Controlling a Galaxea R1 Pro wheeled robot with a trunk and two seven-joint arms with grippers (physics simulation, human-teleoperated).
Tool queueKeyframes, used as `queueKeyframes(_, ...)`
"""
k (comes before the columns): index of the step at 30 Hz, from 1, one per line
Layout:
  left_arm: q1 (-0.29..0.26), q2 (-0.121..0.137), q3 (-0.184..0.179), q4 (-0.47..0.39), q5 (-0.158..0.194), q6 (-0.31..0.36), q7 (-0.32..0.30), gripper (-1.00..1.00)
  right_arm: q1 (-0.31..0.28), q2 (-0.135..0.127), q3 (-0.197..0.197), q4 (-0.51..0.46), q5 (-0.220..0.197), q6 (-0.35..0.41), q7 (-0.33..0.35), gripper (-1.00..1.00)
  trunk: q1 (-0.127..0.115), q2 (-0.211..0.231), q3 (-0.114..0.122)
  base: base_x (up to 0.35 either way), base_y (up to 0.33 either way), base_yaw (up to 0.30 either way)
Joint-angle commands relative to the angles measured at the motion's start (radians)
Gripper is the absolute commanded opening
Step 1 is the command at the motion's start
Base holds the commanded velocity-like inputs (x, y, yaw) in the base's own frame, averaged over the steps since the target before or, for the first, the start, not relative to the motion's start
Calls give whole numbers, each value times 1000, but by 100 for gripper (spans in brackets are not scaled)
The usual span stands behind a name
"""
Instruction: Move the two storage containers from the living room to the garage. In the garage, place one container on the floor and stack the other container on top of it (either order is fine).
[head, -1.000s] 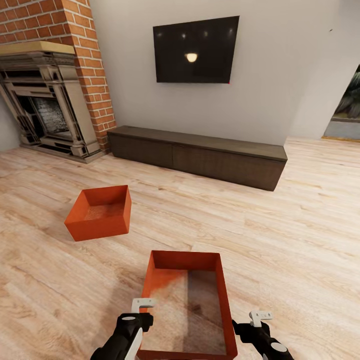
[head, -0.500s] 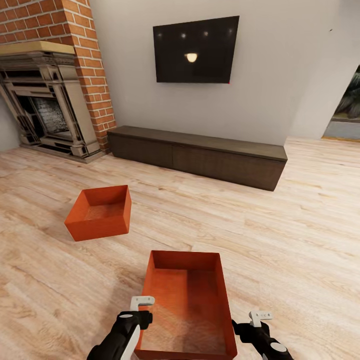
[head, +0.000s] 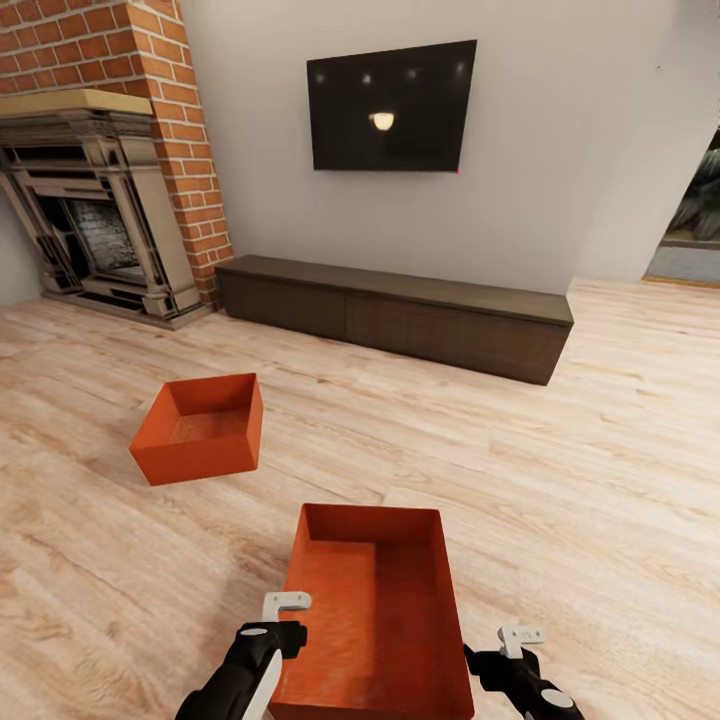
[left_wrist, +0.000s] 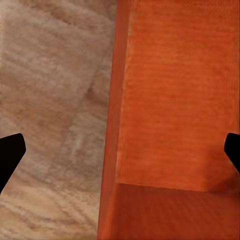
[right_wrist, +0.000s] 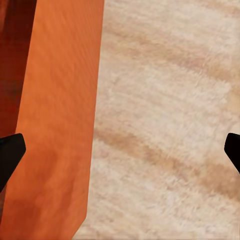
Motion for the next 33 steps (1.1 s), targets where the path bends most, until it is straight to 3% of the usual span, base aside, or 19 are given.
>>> queueKeyframes(1,0,0,-4,-1,3,5,6,100,0,0,4,20,-5,-4,5,100,0,0,1,0,0,0)
queueKeyframes(30,0,-3,-4,-1,3,4,6,100,0,1,2,11,0,2,5,100,0,0,39,0,0,0)
queueKeyframes(33,0,-3,-4,-1,3,4,5,100,0,1,2,7,2,2,39,100,0,0,39,0,0,0)
